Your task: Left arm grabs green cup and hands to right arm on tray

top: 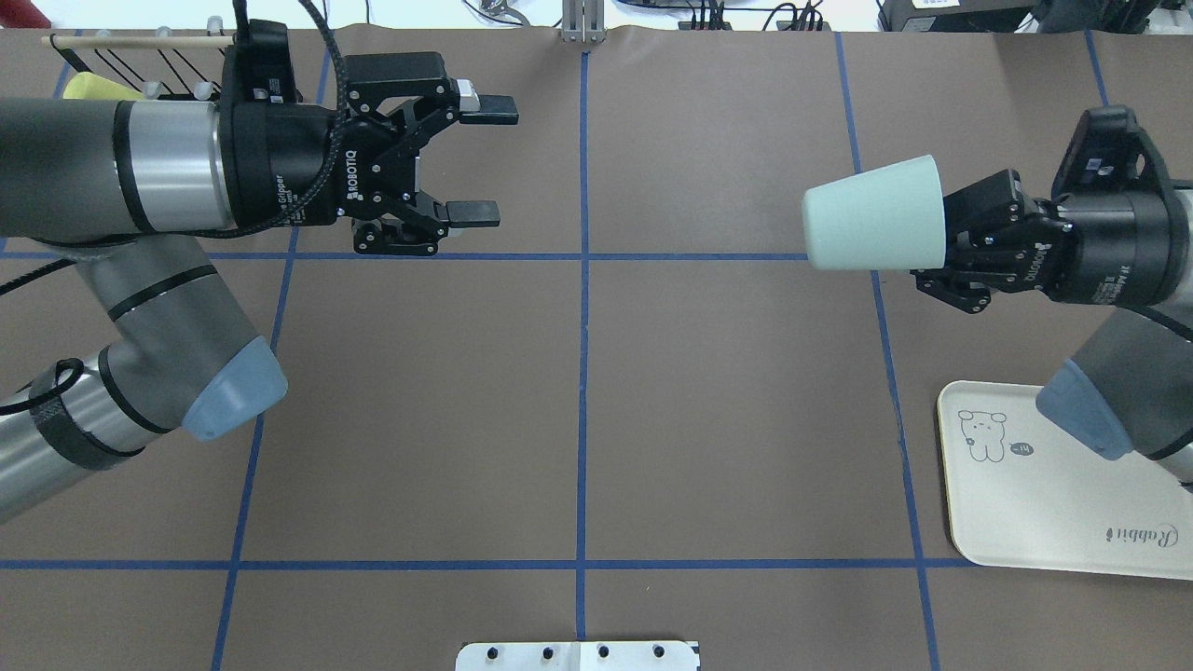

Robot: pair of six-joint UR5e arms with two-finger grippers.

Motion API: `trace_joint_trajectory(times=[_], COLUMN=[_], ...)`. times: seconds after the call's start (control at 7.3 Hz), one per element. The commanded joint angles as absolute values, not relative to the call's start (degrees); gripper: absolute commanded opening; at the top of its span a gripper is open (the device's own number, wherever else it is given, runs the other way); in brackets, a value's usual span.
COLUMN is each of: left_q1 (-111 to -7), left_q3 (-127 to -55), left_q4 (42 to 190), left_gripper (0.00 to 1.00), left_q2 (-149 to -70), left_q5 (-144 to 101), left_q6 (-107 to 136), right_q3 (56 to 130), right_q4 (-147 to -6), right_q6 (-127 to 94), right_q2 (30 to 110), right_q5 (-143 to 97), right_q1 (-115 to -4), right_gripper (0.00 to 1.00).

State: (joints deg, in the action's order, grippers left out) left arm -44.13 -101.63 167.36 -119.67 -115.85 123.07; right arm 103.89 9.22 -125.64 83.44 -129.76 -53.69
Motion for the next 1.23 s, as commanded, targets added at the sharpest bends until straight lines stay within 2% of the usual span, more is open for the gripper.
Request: trace_joint_trajectory(times=[0.0,0.27,0.55,0.82,1.1], left_q1=[-44.6,-44.6,-44.6,-44.7,-44.7], left_q3=[-101.7,-102.0,-102.2,-102.3,-102.2], left_q4=[161.6,159.4,158.3,158.1,158.0], left_gripper=[1.0,1.0,1.0,1.0,1.0], left_q2=[-119.1,-119.3,-119.4,-119.4,-119.2], left_q5=[-116.6,-116.6,-116.5,-116.5,-116.5], left_q6=[119.1,119.1,119.0,119.0,119.0], right_q3=[97.7,91.9,91.8,92.1,92.1], right_q4=[8.3,6.8,-2.3,-18.1,-26.3], right_q6=[-120.7,-112.1,-109.2,-84.8,-68.6], right_q2=[86.1,91.5,96.8,99.1,100.4], right_q5=[-148.3,-151.7,-147.2,-142.3,-141.2], right_q1=[-65.8,-68.5,-69.8,-69.4,-68.7], right_gripper=[0.0,0.0,0.0,0.0,0.0])
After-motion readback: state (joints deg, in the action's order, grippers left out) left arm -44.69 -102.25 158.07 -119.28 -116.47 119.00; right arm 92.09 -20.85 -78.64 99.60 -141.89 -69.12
